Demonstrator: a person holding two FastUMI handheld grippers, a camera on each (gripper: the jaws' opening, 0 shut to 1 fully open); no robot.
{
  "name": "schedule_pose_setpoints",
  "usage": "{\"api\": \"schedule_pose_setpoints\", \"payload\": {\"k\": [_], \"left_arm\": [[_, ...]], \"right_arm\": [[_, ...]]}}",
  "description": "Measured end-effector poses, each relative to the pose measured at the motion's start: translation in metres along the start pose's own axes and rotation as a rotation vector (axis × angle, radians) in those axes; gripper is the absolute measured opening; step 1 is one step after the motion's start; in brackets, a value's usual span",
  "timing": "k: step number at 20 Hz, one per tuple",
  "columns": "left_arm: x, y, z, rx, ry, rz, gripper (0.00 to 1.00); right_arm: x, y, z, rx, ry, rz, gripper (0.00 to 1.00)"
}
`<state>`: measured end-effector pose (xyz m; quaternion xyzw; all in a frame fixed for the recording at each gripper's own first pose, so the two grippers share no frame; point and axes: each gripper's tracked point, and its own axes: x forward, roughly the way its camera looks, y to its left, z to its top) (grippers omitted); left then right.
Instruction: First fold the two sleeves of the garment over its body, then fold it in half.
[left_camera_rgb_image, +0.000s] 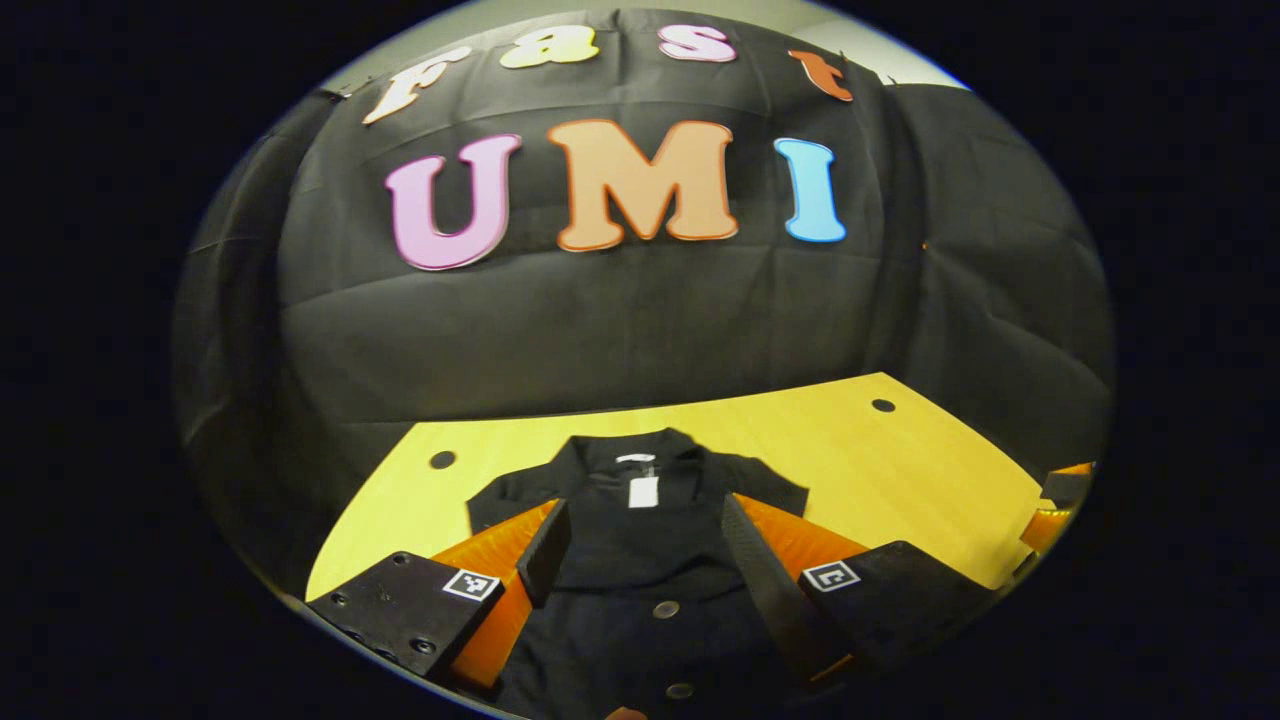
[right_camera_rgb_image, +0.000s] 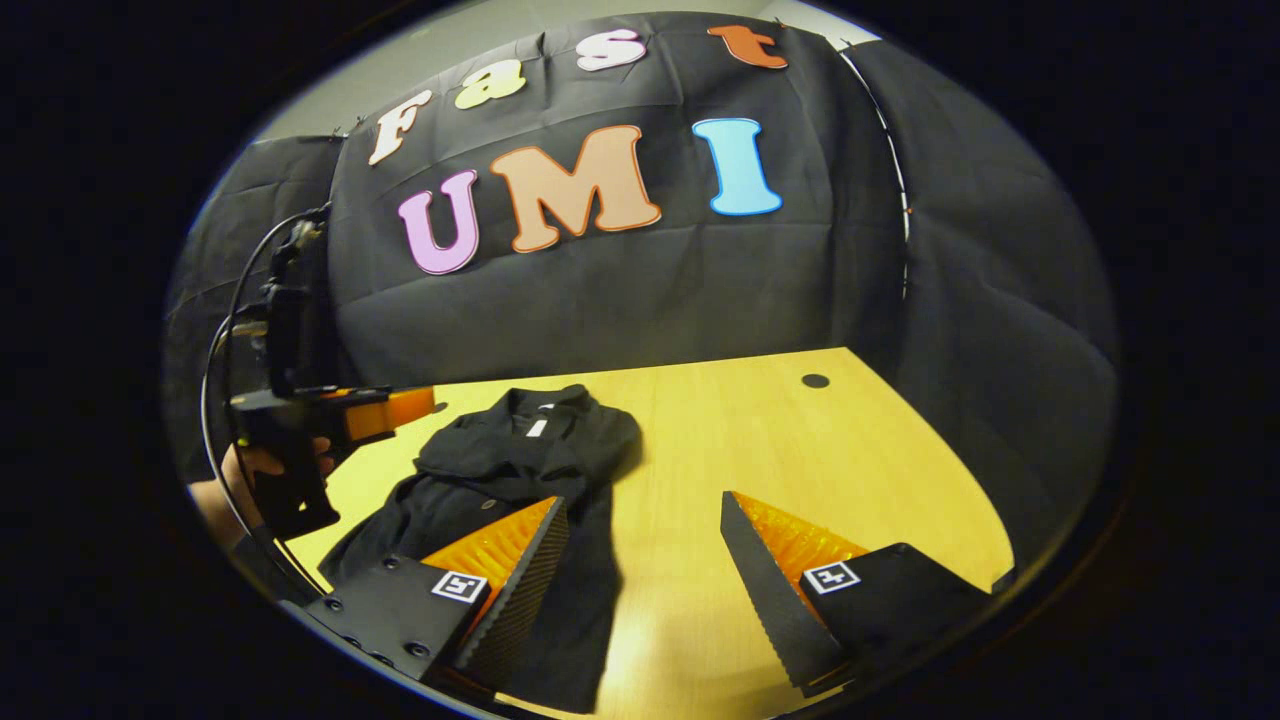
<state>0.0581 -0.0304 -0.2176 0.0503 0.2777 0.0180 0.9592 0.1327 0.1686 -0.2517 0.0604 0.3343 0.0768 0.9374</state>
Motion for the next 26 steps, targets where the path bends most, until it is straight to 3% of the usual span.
{"api": "schedule_pose_setpoints", "payload": {"k": [3,4,11,13,15,20,23,26], "left_arm": [[-0.043,0.048,-0.038,-0.011,0.042,0.051,0.94],[-0.057,0.062,-0.053,-0.017,0.064,0.064,0.94],[-0.127,0.132,-0.154,-0.048,0.203,0.134,0.94],[-0.139,0.140,-0.184,-0.047,0.257,0.143,0.94],[-0.149,0.145,-0.210,-0.046,0.302,0.148,0.94],[-0.166,0.148,-0.277,-0.063,0.441,0.146,0.95],[-0.164,0.149,-0.272,-0.077,0.411,0.143,0.94],[-0.163,0.141,-0.277,-0.101,0.407,0.092,0.94]], "right_arm": [[-0.003,0.021,-0.020,-0.005,0.021,-0.010,0.94],[-0.007,0.031,-0.030,0.003,0.035,-0.005,0.98],[-0.022,0.061,-0.099,-0.068,0.135,-0.041,0.98],[-0.025,0.063,-0.120,-0.073,0.176,-0.055,0.94],[-0.027,0.062,-0.133,-0.068,0.202,-0.068,0.99],[-0.030,0.050,-0.179,-0.083,0.300,-0.121,0.99],[-0.030,0.046,-0.206,-0.097,0.366,-0.141,0.95],[-0.032,0.050,-0.236,-0.106,0.483,-0.120,0.99]]}}
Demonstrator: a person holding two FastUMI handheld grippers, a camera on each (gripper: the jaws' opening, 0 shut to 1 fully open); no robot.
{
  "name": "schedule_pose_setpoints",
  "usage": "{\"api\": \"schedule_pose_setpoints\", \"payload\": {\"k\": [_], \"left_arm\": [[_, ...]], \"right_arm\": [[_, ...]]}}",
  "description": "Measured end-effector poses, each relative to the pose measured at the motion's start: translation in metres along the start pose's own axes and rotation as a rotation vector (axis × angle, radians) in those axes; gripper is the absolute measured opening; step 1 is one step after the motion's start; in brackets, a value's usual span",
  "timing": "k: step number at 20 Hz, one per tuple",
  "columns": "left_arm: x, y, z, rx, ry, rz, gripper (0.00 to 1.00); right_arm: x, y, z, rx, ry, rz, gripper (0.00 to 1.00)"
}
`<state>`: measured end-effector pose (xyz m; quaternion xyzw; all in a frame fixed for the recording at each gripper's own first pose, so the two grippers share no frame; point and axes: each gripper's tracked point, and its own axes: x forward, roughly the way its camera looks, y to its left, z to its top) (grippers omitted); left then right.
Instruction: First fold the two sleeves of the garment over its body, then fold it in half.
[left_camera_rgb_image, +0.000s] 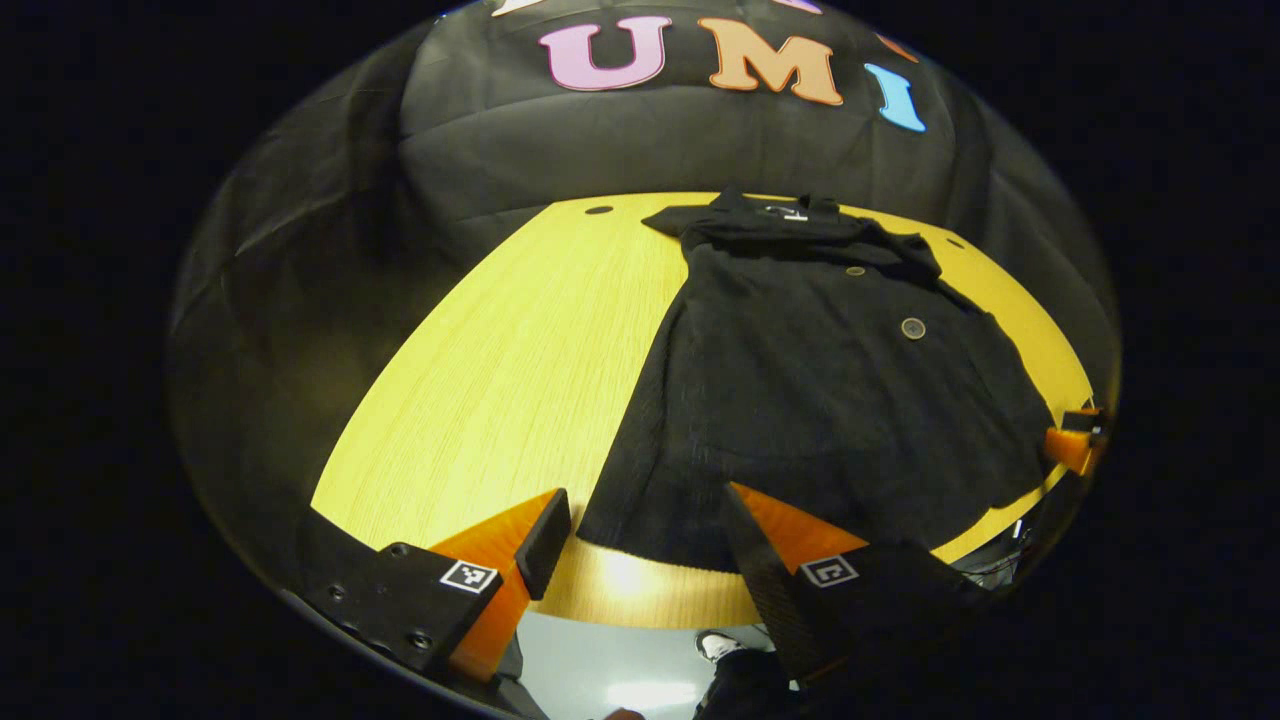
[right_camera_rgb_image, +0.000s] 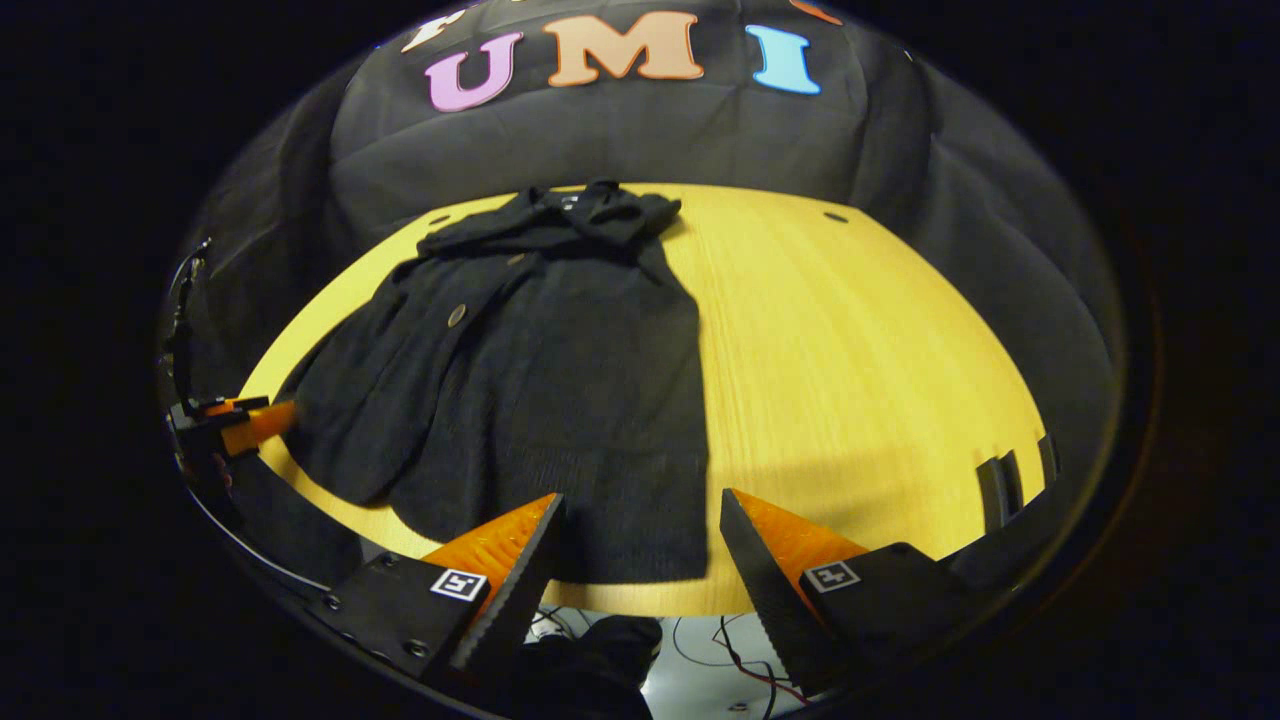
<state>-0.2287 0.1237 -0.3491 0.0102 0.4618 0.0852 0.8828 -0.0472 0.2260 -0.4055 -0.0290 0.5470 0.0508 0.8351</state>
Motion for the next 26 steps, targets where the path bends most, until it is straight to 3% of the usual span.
{"api": "schedule_pose_setpoints", "payload": {"k": [1,2,3,4,6,8,9,10,14,17,26], "left_arm": [[-0.002,-0.003,0.002,-0.023,-0.016,-0.020,0.90],[0.001,-0.006,0.001,-0.027,-0.024,-0.029,0.88],[0.002,-0.009,0.002,-0.012,-0.031,-0.040,0.77],[0.002,-0.015,0.003,0.004,-0.037,-0.060,0.75],[0.002,-0.029,0.001,0.024,-0.047,-0.093,0.42],[0.003,-0.034,0.002,0.031,-0.045,-0.087,0.15],[0.002,-0.034,-0.001,0.034,-0.034,-0.086,0.05],[0.000,-0.035,-0.004,0.025,-0.021,-0.098,0.01],[-0.016,-0.032,-0.009,-0.030,0.006,-0.144,0.00],[-0.025,-0.026,-0.007,-0.045,0.022,-0.139,0.00],[-0.049,-0.023,0.123,-0.112,-0.171,-0.178,0.00]], "right_arm": [[0.002,0.000,0.007,-0.008,-0.035,0.001,0.95],[0.002,0.006,0.007,0.001,-0.023,0.029,0.77],[0.003,0.011,0.007,-0.009,-0.009,0.039,0.60],[0.003,0.018,0.010,-0.011,-0.006,0.075,0.42],[0.001,0.022,0.010,-0.022,0.028,0.085,0.07],[0.003,0.021,0.007,-0.046,0.058,0.098,0.03],[0.003,0.022,0.006,-0.036,0.051,0.108,0.03],[0.000,0.025,0.003,-0.019,0.057,0.116,0.03],[-0.007,0.031,-0.003,0.003,0.061,0.132,0.03],[-0.012,0.032,0.021,0.017,0.002,0.148,0.03],[-0.073,0.043,0.146,0.124,-0.262,0.255,0.03]]}}
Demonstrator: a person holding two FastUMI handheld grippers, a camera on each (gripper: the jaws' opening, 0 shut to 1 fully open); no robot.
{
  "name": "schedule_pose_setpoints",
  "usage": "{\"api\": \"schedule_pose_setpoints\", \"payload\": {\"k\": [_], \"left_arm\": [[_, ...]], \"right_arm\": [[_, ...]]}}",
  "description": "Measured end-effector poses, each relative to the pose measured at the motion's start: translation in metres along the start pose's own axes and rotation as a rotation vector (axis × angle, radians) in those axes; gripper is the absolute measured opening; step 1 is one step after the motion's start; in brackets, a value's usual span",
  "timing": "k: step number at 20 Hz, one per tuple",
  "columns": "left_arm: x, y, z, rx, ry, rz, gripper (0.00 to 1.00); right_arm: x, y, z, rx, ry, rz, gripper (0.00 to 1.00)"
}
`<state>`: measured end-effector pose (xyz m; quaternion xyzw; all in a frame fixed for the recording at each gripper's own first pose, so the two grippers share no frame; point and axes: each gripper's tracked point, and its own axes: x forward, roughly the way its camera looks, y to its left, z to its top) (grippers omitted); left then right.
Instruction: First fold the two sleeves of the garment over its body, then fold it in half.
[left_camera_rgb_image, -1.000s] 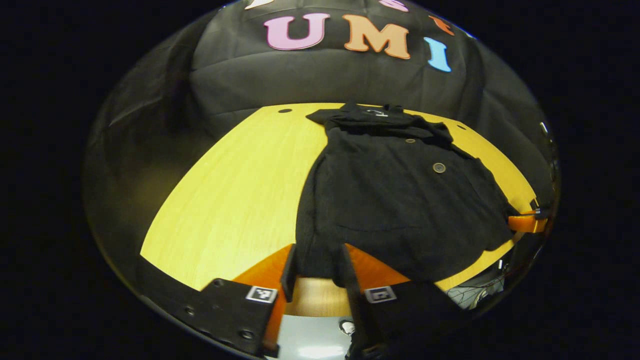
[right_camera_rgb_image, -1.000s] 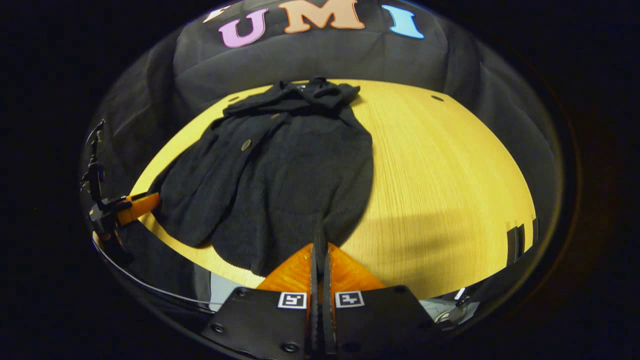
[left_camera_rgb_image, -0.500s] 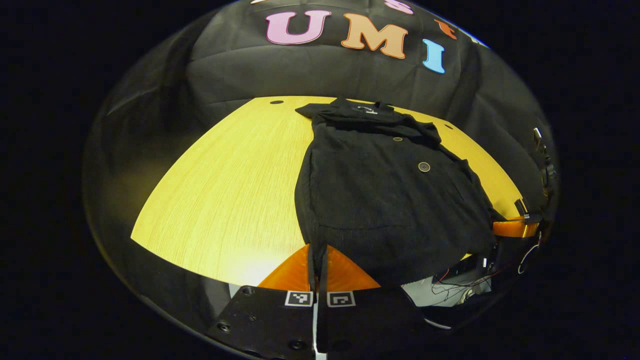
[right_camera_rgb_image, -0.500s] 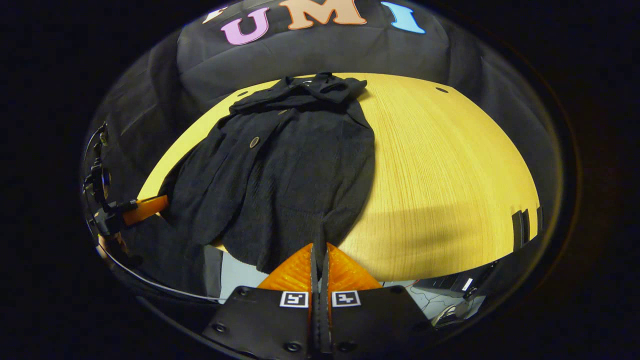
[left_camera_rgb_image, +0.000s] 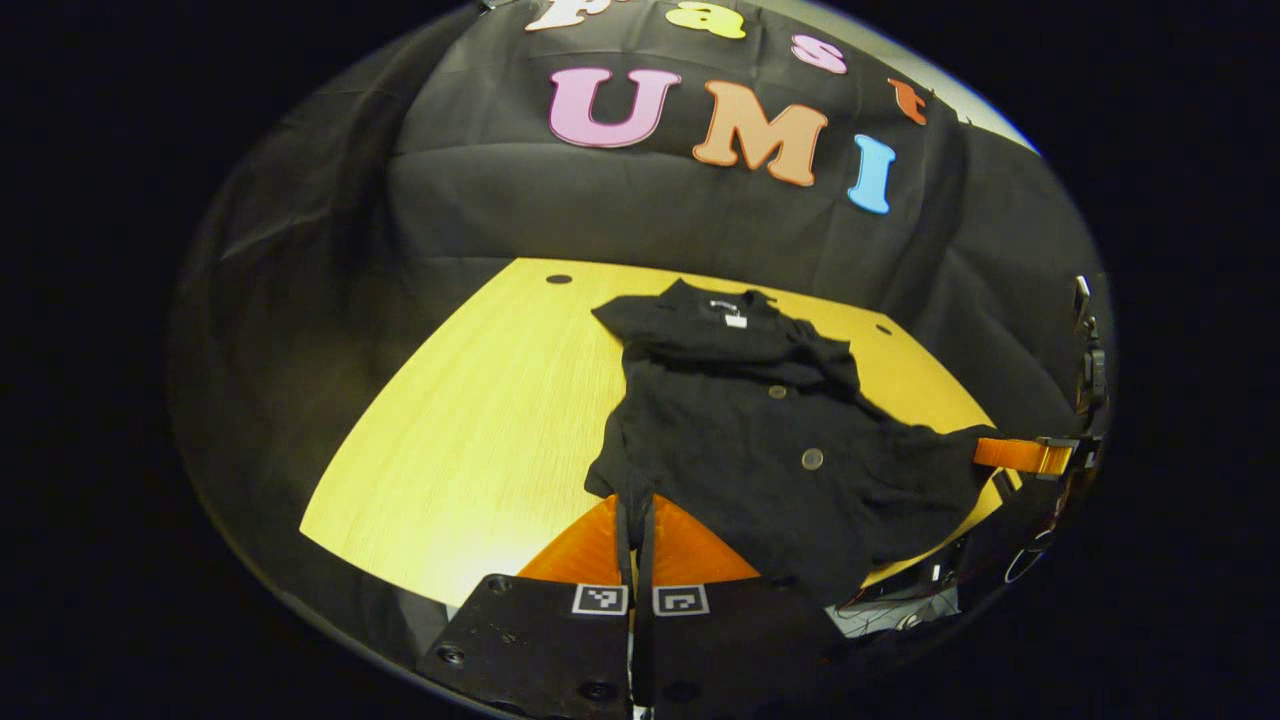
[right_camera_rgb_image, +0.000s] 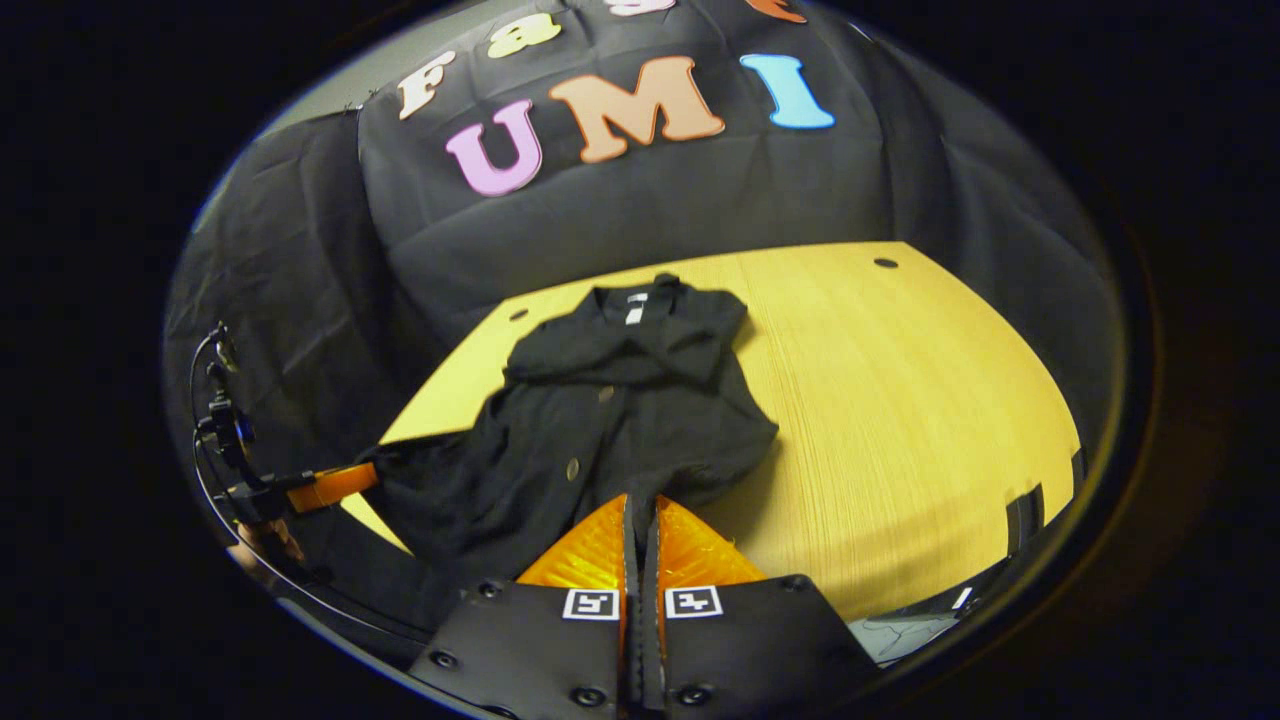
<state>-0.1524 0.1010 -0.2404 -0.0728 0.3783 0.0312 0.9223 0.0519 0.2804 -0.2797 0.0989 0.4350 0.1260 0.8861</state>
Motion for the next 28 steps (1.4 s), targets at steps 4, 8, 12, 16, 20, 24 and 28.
{"api": "schedule_pose_setpoints", "payload": {"k": [4,8,12,16,20,24,28], "left_arm": [[0.019,-0.003,0.070,-0.008,-0.100,0.000,0.00],[0.042,-0.009,0.137,0.009,-0.191,-0.001,0.00],[0.072,-0.014,0.184,0.020,-0.244,0.006,0.00],[0.099,-0.017,0.230,0.040,-0.322,0.017,0.00],[0.132,-0.019,0.248,0.043,-0.332,0.025,0.00],[0.171,-0.015,0.261,0.040,-0.322,0.048,0.00],[0.214,-0.008,0.264,0.081,-0.280,0.115,0.00]], "right_arm": [[0.010,0.001,0.063,-0.012,-0.081,0.024,0.03],[0.022,-0.004,0.130,-0.036,-0.183,0.024,0.02],[0.040,-0.010,0.192,-0.052,-0.257,0.028,0.02],[0.061,-0.017,0.231,-0.095,-0.286,0.022,0.02],[0.088,-0.023,0.259,-0.105,-0.298,0.023,0.02],[0.121,-0.036,0.283,-0.118,-0.285,0.019,0.00],[0.160,-0.060,0.296,-0.094,-0.248,-0.017,0.02]]}}
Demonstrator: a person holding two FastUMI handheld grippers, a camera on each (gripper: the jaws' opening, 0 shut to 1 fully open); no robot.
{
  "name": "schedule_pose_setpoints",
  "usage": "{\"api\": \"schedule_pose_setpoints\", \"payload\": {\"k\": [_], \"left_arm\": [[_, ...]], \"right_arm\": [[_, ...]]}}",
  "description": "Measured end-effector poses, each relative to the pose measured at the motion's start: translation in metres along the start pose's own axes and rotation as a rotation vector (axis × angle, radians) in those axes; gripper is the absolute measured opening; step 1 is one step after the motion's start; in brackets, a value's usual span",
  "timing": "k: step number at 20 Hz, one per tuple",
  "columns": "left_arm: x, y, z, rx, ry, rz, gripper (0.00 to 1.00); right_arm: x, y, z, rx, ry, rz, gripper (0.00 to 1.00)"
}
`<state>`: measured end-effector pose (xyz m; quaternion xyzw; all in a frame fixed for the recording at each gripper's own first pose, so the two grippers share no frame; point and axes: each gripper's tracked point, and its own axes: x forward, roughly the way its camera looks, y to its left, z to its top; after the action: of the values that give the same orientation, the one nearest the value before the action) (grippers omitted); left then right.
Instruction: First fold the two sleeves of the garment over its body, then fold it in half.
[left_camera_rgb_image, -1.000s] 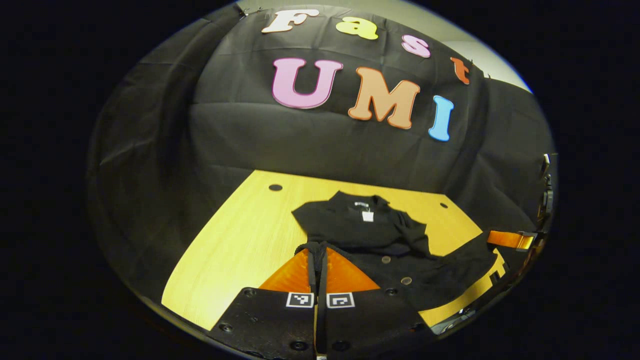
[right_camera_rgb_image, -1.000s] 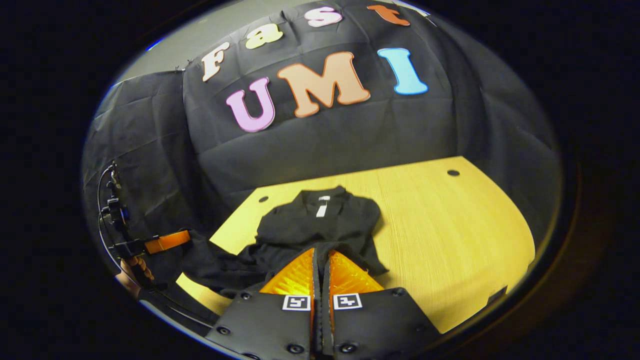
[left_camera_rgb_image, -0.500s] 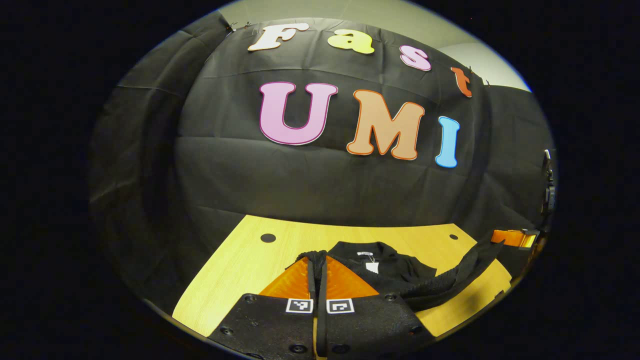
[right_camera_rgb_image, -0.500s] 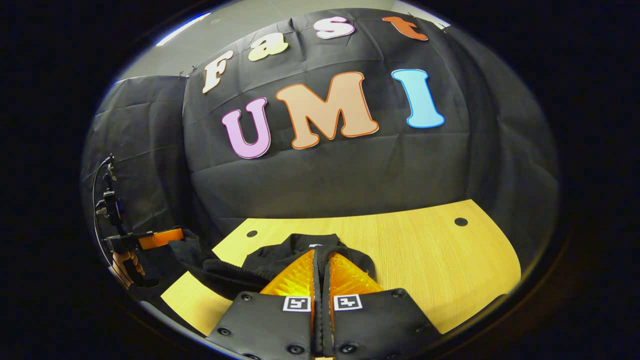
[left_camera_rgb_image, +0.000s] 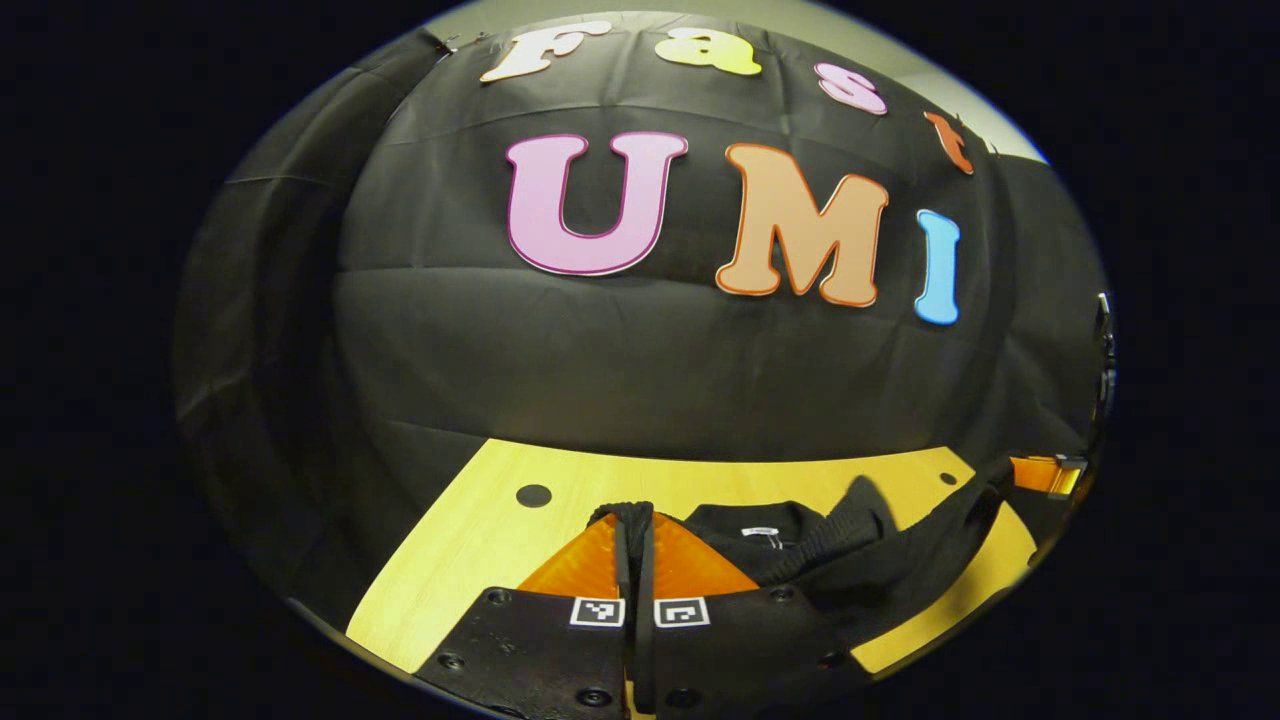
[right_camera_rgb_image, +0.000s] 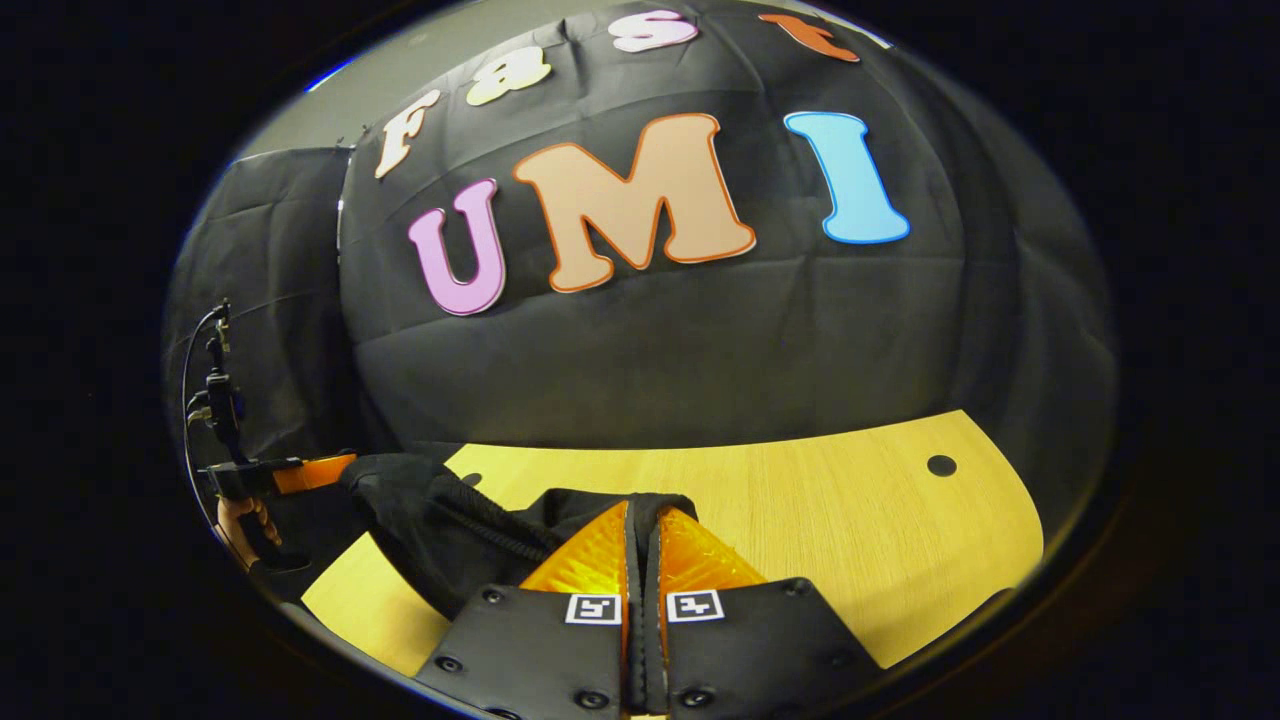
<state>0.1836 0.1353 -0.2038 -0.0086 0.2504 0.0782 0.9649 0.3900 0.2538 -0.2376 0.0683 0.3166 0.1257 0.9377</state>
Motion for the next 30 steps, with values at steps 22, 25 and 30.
{"api": "schedule_pose_setpoints", "payload": {"k": [22,25,30], "left_arm": [[-0.249,-0.038,0.101,0.108,-0.500,-0.017,0.94],[-0.288,-0.039,0.092,0.135,-0.512,-0.043,0.94],[-0.319,-0.043,0.078,0.153,-0.505,-0.059,0.92]], "right_arm": [[-0.252,0.094,0.022,-0.099,-0.523,-0.130,0.94],[-0.290,0.109,0.004,-0.085,-0.531,-0.138,0.96],[-0.324,0.121,-0.013,-0.087,-0.536,-0.131,0.96]]}}
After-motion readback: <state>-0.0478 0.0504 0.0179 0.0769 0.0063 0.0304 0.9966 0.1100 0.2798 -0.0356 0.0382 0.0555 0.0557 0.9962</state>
